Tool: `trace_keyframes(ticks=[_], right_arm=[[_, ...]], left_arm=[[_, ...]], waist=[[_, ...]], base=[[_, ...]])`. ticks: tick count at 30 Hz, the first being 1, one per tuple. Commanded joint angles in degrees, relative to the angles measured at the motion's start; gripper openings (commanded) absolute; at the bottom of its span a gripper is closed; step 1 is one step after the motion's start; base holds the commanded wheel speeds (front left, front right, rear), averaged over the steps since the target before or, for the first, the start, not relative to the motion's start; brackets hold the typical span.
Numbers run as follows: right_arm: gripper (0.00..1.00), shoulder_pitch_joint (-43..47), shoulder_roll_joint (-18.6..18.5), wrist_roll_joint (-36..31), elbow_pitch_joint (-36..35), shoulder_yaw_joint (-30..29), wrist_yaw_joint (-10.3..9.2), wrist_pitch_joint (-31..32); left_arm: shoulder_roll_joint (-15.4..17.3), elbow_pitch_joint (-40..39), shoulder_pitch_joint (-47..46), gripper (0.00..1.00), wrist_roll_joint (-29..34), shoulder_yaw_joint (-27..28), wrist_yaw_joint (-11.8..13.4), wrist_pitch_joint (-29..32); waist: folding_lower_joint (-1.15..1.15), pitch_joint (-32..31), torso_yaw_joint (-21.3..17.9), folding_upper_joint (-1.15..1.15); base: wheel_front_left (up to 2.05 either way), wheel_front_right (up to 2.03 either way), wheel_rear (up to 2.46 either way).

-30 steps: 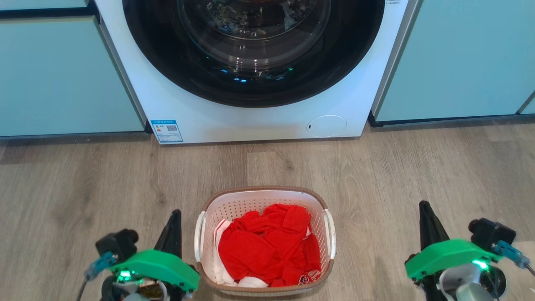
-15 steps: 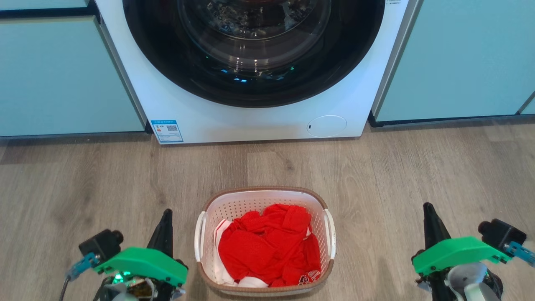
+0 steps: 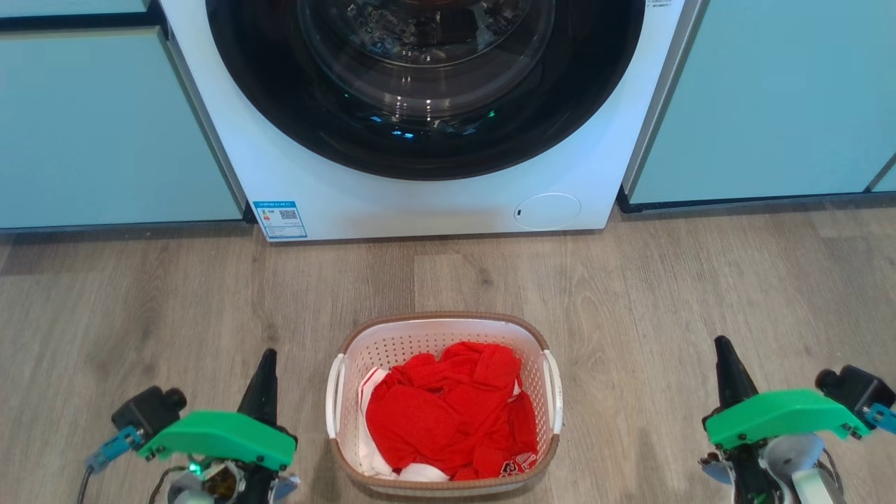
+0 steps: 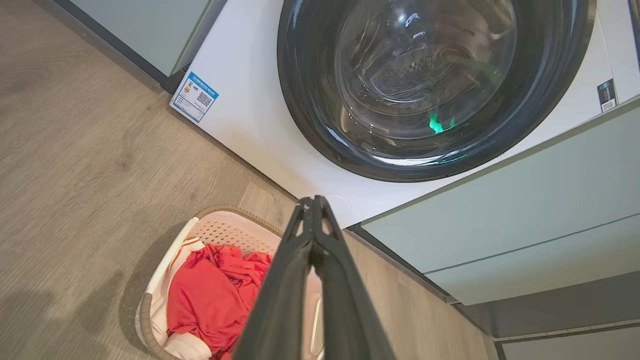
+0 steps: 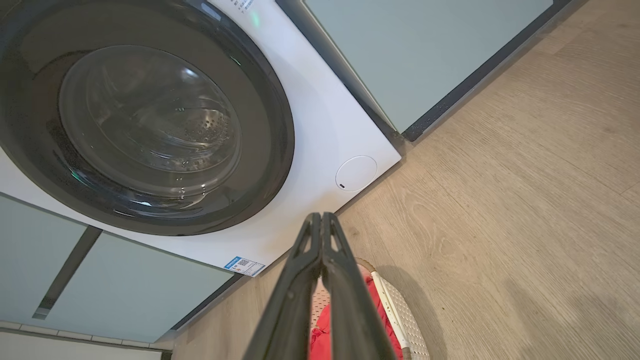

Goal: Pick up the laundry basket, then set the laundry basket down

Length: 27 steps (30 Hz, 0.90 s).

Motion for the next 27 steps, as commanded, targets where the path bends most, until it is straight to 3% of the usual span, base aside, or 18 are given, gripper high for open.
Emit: trace_keyframes(ticks=[1,27], right_arm=[[0.00,-2.9,-1.2,1.6,-1.7,0.1,0.06,0.3],[0.00,-3.7,-1.3,18.5,-1.6,-2.1,0.08,4.6]], left_arm=[[0.7,-2.1,-3.7,0.00,-1.5,1.6,-0.4,0.4],[0.8,-2.7,-4.5,0.00,-17.5,6.5,-1.8,4.8]], waist=[[0.00,0.0,0.0,0.00],[0.00,0.0,0.1,0.00]], base=[[0.00,0.00,0.00],[0.00,0.00,0.00]])
